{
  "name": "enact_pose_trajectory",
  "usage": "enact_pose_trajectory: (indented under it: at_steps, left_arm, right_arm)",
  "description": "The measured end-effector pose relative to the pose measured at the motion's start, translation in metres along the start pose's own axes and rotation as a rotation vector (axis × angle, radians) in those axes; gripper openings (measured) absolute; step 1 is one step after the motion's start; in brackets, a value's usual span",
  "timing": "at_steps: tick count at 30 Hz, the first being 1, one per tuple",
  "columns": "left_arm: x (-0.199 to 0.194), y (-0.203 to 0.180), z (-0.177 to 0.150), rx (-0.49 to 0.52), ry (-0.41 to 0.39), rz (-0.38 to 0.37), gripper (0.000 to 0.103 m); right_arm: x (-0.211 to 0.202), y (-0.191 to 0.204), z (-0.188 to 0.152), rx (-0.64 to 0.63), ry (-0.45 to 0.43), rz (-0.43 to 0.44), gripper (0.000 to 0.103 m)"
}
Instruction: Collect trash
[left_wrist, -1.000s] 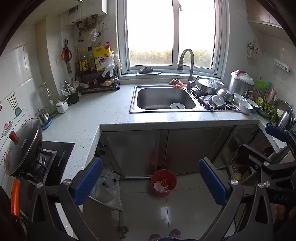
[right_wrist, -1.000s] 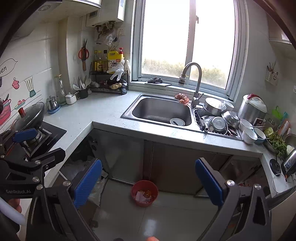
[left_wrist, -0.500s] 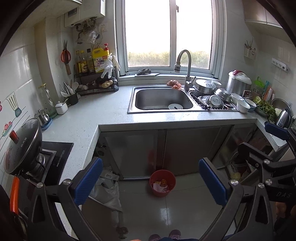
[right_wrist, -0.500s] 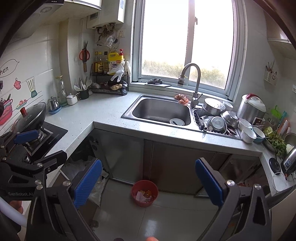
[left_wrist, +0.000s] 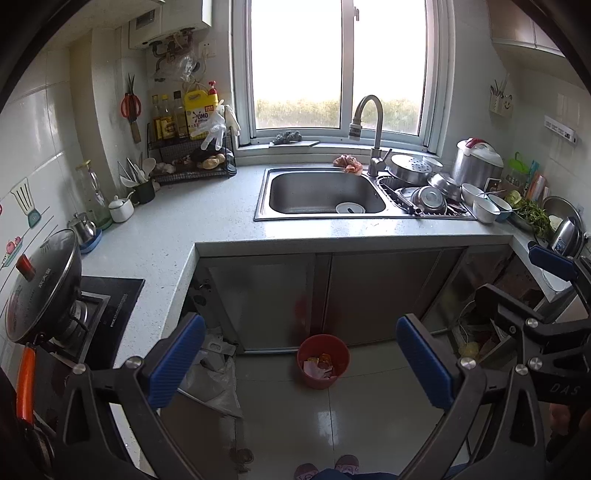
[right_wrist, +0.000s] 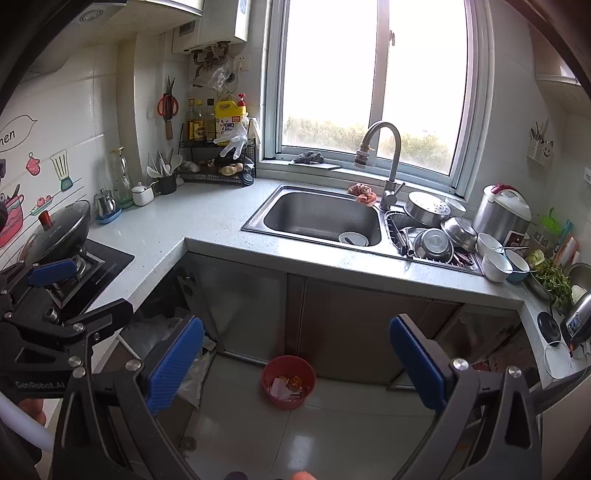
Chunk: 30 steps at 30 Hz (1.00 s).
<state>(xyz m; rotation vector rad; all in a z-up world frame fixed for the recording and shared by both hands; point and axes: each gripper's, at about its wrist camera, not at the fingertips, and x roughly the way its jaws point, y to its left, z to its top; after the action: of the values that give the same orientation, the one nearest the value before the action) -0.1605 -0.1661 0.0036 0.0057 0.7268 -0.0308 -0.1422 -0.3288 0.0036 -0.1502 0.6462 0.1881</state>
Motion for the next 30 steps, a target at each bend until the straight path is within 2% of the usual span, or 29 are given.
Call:
enact_pose_trajectory:
  at_steps: [30]
  left_arm:
    - [0.0066, -0.0026, 0.001, -0.01, 0.025, -0.005, 0.103]
  right_arm:
    - [0.0047, -0.0076, 0.0003, -0.003, 0.026, 0.004, 0.101]
